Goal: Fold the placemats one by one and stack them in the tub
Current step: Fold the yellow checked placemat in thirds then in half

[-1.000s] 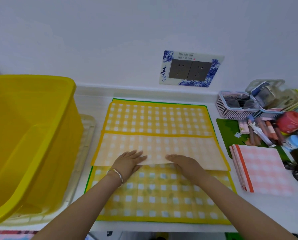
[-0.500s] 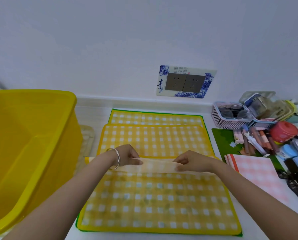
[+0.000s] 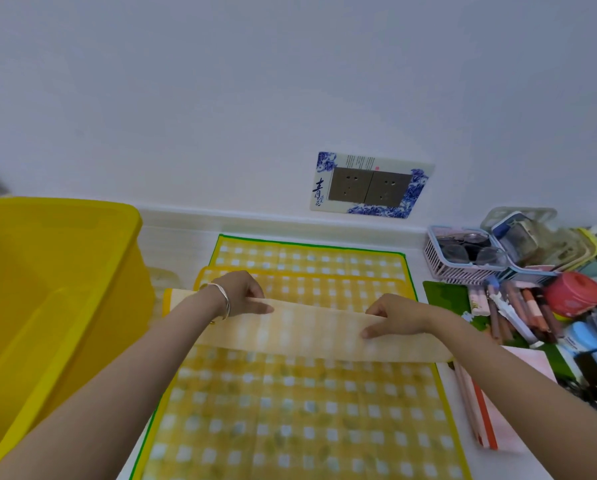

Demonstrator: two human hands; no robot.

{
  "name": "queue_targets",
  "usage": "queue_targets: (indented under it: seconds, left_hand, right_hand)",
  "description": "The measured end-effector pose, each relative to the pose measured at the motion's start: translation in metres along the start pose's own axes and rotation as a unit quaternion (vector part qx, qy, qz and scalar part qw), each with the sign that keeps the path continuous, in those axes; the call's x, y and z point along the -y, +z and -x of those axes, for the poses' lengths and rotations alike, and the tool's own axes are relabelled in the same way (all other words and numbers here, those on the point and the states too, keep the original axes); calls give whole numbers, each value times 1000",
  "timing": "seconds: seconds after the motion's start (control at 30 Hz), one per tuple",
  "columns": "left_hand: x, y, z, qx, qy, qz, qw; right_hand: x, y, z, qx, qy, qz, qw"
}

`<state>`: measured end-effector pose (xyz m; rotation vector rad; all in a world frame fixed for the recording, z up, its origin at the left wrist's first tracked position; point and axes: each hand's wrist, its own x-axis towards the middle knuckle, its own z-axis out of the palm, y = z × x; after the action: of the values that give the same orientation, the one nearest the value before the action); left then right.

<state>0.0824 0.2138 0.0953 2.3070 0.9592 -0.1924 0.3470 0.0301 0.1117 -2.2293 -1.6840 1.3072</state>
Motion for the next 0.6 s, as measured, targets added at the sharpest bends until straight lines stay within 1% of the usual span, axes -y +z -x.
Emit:
queue_targets:
  seconds: [0.07,0.1,0.13,0.2,0.27,0.3,0.33,0.4,0.53,0.6]
  left_hand:
    - [-2,-1,-5,-74,-14,-90,993]
    - [-2,0,-9,-123,-5,-132,984]
    - [0,4,-12,-175,18,-150,973]
    - [3,14,-18,-260,62,-134,954]
    - [7,29,-25,-300,82,-110,944]
    - [9,39,-28,-301,83,-96,945]
    - [8,47,-30,-285,76,-78,952]
    - [6,63,-32,-230,47,-59,970]
    - [9,93,-38,-144,-14,-89,985]
    - [11,105,-40,-115,-24,-102,988]
  right_hand:
    - [1,-10,-12,-32,-7,14,999]
    - [1,-14,-19,-53,-9,25,998]
    - [0,-18,-25,-72,-6,44,996]
    - [0,-26,-42,-106,-3,99,989]
    - [-1,-31,-59,-135,-2,142,981]
    - [-2,-32,-68,-150,-3,153,977]
    - [-2,-33,-76,-161,-4,164,973]
    - [-5,-33,-93,-172,-3,175,969]
    - [-10,-26,-120,-178,1,175,968]
    - [-14,-19,-130,-168,8,169,971]
